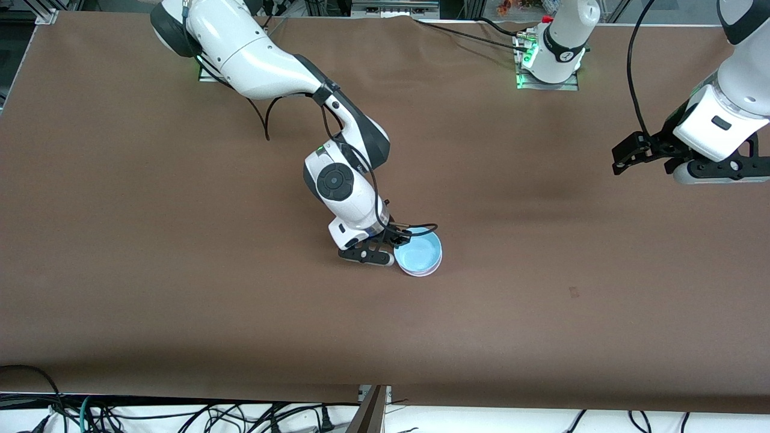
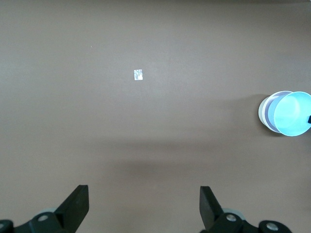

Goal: Stack pink and blue bowls on white bowl

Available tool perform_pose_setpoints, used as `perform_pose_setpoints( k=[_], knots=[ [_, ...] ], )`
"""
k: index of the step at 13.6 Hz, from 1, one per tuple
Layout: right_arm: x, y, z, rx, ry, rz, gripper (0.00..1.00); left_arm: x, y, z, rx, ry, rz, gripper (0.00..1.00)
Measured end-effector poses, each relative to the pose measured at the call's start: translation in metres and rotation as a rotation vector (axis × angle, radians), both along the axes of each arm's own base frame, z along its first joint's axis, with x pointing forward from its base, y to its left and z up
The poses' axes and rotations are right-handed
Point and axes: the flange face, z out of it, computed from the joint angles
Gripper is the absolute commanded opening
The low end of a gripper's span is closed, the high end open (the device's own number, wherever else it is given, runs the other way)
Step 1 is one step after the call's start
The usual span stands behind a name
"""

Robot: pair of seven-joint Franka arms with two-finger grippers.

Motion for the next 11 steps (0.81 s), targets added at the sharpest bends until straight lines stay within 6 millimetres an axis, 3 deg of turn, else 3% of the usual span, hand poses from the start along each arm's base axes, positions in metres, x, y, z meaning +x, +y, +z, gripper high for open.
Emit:
perform_pose_setpoints(
  k=[2, 6, 7, 8, 9, 11],
  knots=[
    [0.001, -0.001, 0.000, -0.002, -0.002, -0.001, 0.62, 0.000, 0.000, 0.000, 0.000, 0.000, -0.002, 1.00],
    [0.005, -0.004, 0.003, -0.008, -0.004, -0.005, 0.71, 0.000, -0.001, 0.000, 0.000, 0.001, -0.005, 1.00],
    [0.005, -0.006, 0.005, -0.016, 0.003, -0.005, 0.96, 0.000, -0.002, 0.000, 0.000, 0.001, -0.005, 1.00],
    [0.008, -0.009, 0.011, -0.026, 0.009, -0.005, 1.00, 0.000, -0.002, 0.000, 0.000, 0.001, -0.006, 1.00],
    [0.015, -0.017, 0.024, -0.039, 0.001, -0.013, 1.00, 0.000, -0.002, 0.000, 0.000, 0.002, -0.006, 1.00],
    [0.038, -0.049, 0.072, -0.069, -0.023, -0.039, 1.00, 0.000, -0.002, -0.001, 0.000, 0.004, -0.007, 1.00]
  ],
)
